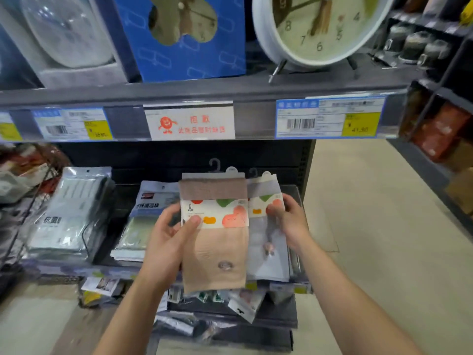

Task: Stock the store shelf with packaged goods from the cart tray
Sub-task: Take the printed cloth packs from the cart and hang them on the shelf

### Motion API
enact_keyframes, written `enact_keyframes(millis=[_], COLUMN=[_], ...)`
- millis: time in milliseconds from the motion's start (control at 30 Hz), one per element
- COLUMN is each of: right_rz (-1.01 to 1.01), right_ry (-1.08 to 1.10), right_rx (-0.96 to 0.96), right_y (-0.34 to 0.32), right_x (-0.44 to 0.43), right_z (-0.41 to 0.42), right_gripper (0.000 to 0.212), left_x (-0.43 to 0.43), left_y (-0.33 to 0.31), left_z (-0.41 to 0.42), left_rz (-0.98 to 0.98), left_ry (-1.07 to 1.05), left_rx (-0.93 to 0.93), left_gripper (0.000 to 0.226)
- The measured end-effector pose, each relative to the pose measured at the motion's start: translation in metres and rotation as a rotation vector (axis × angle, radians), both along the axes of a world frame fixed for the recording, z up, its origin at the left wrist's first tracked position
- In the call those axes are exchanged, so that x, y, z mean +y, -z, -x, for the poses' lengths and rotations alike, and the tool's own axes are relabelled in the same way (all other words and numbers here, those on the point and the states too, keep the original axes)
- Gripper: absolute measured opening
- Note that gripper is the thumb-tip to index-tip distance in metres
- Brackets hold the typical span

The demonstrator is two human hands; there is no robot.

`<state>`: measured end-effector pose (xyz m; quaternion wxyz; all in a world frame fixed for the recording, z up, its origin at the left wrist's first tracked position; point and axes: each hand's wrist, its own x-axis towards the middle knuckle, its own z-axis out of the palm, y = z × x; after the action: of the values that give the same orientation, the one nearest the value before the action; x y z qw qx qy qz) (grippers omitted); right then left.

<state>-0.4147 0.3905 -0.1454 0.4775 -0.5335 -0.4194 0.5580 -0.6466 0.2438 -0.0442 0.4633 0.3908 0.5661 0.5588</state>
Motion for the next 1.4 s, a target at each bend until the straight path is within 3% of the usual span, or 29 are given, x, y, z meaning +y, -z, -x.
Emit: enact_keyframes(millis=[400,933,1100,1167,1333,1400], right_rz=[0.059,0.086,0.056,0.073,0.027,0.074], right_ry=[0.030,0.135,0.155,0.177,0.259,0.225], right_rx=[0.113,-0.025,-0.052,0.000,0.244,0.364], right_y=[0.009,0.029,0.028,0.021,-0.012,-0.020], right_x=[0.014,0.022,0.016,0.012,-0.004,-0.009], right_z=[0.008,0.014,0.017,0.017,0.013,0.010], right_gripper=[0.028,0.028,0.044,0.054,0.029,0.030], left_x=[0.004,0.028,0.048,0.057,0.078,0.085], left_y=[-0.011,0.015,0.023,0.025,0.031,0.035], left_z=[-0.031,0.011,0.001,-0.006,-0.025,-0.033], left_rz=[-0.003,-0.031,-0.048,-0.047,-0.037,-0.033], left_ry=[-0.056,-0.051,-0.002,0.018,0.049,0.056], left_rx=[-0.026,-0.182,-0.244,-0.237,-0.249,-0.243], left_gripper=[0.032,0.035,0.047,0.047,0.042,0.038])
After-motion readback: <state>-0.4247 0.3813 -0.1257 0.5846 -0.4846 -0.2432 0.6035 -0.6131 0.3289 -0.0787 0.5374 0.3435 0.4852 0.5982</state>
